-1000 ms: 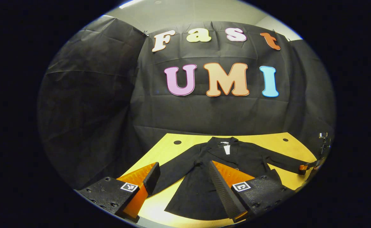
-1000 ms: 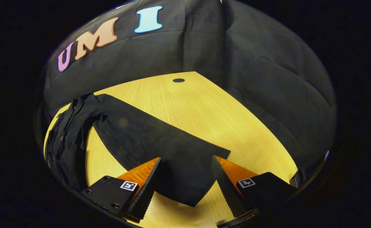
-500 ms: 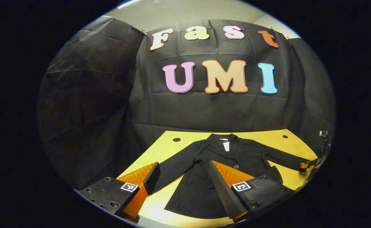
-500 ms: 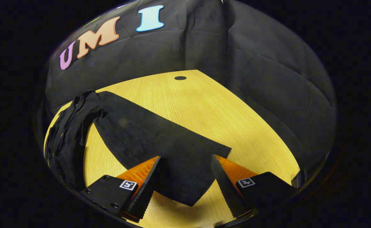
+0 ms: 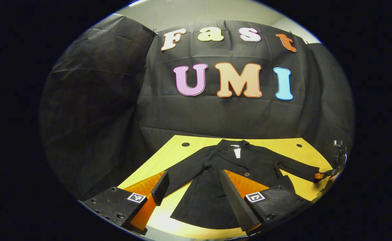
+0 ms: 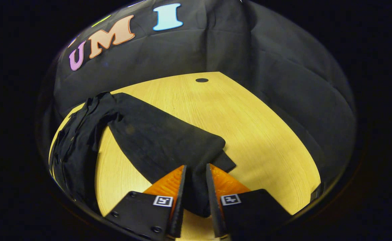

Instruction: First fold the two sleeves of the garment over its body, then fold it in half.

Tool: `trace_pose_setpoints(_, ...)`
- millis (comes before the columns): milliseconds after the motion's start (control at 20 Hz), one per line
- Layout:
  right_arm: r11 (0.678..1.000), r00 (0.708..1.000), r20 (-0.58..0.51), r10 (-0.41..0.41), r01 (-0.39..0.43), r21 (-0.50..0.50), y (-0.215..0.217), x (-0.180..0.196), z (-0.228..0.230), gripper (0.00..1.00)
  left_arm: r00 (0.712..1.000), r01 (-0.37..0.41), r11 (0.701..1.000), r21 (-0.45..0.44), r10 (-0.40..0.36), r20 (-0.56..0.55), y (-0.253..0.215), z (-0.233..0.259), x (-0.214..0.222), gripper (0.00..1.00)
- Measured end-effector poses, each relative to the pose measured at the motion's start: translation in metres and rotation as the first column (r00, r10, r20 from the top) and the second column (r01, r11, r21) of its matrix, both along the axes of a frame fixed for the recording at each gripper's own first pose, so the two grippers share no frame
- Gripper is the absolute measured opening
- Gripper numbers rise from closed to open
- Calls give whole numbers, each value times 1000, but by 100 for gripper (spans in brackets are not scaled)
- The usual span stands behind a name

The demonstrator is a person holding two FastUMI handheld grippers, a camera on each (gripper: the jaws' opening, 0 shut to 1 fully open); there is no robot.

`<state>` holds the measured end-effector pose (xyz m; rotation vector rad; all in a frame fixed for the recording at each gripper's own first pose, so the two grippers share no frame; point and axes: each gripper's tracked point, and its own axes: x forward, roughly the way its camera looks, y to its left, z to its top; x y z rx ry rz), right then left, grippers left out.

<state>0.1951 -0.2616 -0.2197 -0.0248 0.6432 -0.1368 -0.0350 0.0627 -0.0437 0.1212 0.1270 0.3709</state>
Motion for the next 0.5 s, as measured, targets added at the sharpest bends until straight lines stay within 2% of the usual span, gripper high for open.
trace_pose_setpoints(100, 1000, 1000, -3, -6, 6, 14, 3, -1, 0, 22, 1000, -1, 1000, 4, 1, -4, -1, 1, -1, 92)
trace_pose_setpoints(200, 999, 1000, -16, -14, 14, 36, 5, -2, 0, 20, 1000, 3, 1000, -1, -3, -4, -5, -1, -1, 92)
trace_pose_setpoints(250, 999, 1000, -15, -20, 20, 44, 7, -1, 0, 7, 1000, 6, 1000, -6, -6, -4, -7, -1, -1, 92)
trace_pose_setpoints(350, 999, 1000, -18, -18, 19, 39, 7, -2, 0, 4, 1000, 7, 1000, -11, -7, -9, -10, -5, -3, 92)
trace_pose_setpoints(400, 999, 1000, -16, -14, 15, 28, 6, 0, -1, 7, 1000, 5, 1000, -10, -5, -12, -9, -7, -5, 92)
trace_pose_setpoints(450, 1000, 1000, -16, -14, 14, 19, 7, -1, 2, 3, 1000, 0, 1000, -10, -1, -15, -9, -8, -7, 92)
trace_pose_setpoints(500, 1000, 1000, -19, -15, 16, 14, 7, -2, 2, 3, 1000, -4, 1000, -11, 4, -16, -9, -9, -9, 92)
